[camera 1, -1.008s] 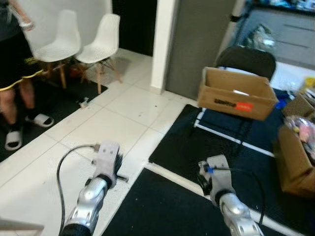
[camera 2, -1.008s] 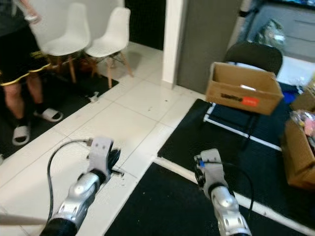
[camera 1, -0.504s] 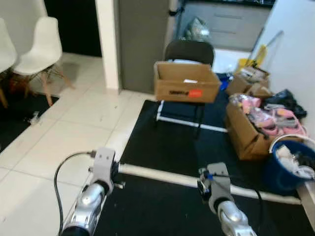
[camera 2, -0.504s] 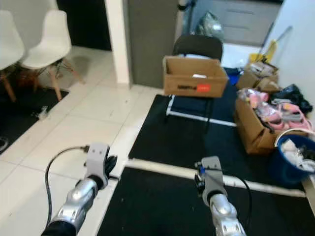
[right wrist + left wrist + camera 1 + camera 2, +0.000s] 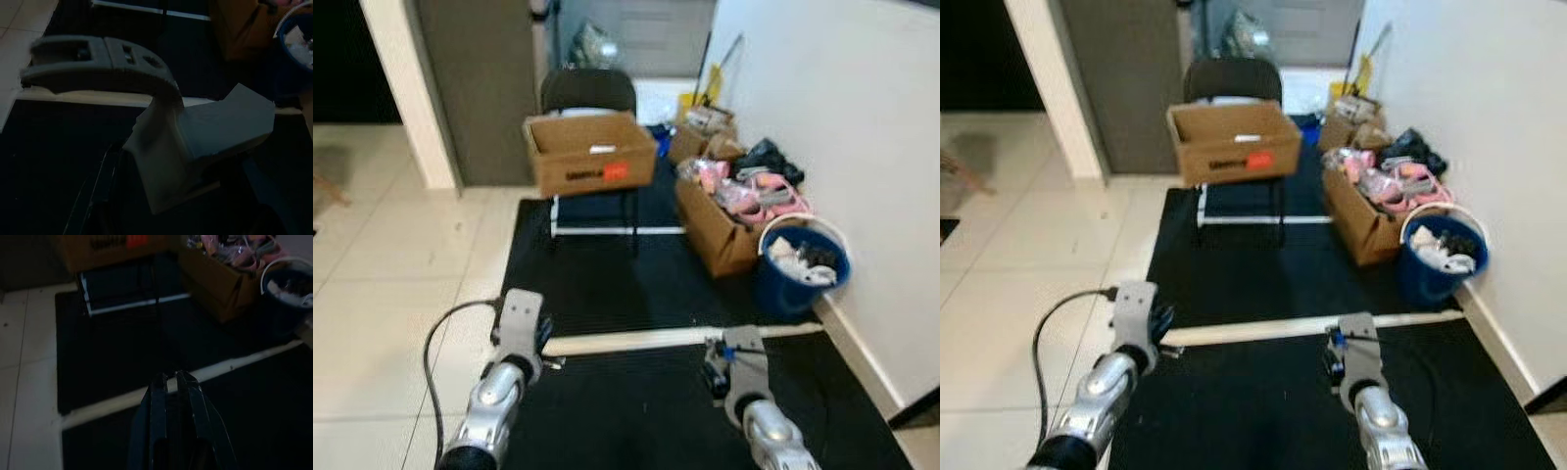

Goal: Picking trash to rubbish bin

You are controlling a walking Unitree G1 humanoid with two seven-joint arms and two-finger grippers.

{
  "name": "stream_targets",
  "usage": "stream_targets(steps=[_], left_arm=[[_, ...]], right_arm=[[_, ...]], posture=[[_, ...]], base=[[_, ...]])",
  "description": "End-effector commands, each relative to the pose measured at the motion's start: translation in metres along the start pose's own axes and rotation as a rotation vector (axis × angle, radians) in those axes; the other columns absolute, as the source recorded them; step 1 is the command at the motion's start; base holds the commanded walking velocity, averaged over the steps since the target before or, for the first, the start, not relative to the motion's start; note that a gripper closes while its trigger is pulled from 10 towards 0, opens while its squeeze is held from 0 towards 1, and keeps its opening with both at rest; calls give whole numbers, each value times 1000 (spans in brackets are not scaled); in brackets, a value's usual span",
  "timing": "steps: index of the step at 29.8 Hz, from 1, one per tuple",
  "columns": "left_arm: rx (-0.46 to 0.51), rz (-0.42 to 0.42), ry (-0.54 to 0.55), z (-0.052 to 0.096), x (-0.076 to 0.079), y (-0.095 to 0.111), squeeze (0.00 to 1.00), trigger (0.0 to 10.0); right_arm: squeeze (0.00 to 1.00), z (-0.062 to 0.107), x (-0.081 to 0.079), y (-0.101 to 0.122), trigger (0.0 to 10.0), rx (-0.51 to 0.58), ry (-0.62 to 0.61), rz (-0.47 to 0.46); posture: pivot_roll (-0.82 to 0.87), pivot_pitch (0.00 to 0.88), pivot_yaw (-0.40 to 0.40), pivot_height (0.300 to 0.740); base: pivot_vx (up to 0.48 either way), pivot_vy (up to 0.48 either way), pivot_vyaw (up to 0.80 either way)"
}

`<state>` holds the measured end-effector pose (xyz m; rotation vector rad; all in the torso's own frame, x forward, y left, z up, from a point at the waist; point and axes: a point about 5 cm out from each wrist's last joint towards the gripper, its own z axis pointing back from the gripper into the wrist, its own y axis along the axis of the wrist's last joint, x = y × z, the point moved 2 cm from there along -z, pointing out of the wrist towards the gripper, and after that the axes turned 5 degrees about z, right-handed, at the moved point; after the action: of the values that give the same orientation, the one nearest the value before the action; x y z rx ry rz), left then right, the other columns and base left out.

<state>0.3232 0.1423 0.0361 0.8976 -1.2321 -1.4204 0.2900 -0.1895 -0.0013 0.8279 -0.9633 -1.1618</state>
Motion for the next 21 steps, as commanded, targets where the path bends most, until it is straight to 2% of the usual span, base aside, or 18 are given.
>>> stream_targets(steps=[1, 21], left_arm=[[-4, 18, -1, 1, 2, -3, 0, 10000], [4, 17, 4, 1, 0, -3, 0, 10000]], right_arm=[[0, -1, -2, 1, 10000, 10, 9, 4], [0, -3, -4, 3, 10000, 18, 25, 20]], posture=[[-80, 39, -1, 740], [-82, 15, -5, 740]], base=[[262, 0, 0], [383, 0, 0]])
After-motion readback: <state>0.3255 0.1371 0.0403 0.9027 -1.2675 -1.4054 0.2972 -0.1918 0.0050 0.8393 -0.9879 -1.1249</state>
